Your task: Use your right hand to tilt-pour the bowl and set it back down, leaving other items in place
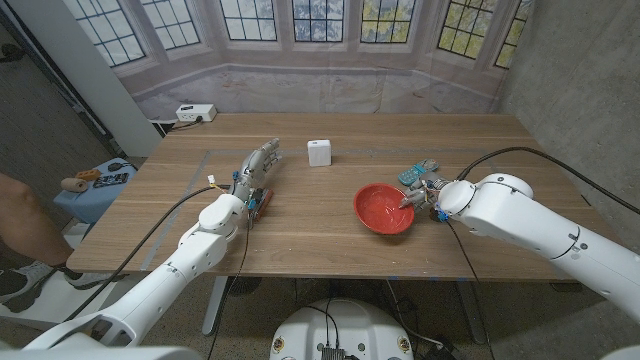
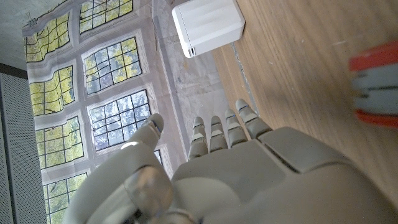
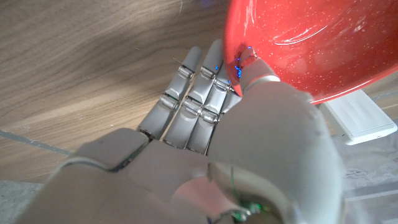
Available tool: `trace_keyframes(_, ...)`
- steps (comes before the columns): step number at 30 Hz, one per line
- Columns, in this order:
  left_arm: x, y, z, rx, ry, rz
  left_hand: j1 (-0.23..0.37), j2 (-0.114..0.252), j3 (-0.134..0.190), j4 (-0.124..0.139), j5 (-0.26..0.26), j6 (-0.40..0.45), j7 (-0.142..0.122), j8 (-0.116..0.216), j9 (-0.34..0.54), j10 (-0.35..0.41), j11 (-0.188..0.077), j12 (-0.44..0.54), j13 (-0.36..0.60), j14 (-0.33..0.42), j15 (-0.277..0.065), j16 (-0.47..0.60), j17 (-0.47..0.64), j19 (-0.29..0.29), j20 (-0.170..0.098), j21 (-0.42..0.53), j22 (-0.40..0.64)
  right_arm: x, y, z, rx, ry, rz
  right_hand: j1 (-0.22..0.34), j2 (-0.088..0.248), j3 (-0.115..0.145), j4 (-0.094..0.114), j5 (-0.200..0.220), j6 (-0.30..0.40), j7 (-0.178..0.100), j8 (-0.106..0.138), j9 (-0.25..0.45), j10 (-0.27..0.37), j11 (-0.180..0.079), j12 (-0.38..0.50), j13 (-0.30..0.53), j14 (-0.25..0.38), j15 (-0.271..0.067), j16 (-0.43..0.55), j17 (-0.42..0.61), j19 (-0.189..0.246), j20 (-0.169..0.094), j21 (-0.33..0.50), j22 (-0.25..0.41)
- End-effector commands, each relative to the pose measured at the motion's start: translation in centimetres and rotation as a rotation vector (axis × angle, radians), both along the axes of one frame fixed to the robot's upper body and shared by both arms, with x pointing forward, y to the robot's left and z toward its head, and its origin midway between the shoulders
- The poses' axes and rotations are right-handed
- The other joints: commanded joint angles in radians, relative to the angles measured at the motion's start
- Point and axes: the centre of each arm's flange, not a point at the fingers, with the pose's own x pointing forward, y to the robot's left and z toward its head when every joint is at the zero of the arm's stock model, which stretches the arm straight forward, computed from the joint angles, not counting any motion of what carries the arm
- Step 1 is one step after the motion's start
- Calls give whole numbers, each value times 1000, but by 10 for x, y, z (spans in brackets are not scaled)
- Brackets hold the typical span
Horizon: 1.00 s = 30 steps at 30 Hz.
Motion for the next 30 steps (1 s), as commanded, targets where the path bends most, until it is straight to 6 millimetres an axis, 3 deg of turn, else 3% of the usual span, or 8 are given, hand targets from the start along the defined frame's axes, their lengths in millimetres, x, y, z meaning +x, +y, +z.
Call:
trace_keyframes(1,0,-1,-3,-4,6,2,8,8,2,-6,4,3,0,0,2,3,0,-3,6,4,-3,-3,3,9,-5,-1,4,2,-1,-1,-49,41,-1,13,2,6,-4,4,1,7,-3,5,15,-7,6,3,7,-19,-4,2,-5,-25,5,3)
trace_keyframes(30,-14,-3,-11,-11,-3,11,9,8,2,-6,4,3,0,0,2,4,2,-3,6,5,-2,-2,3,11,-4,-8,5,2,-8,-11,-69,65,-2,6,7,6,2,4,-28,7,-18,13,-4,-7,-6,5,-4,-19,-22,11,-17,-19,12,1)
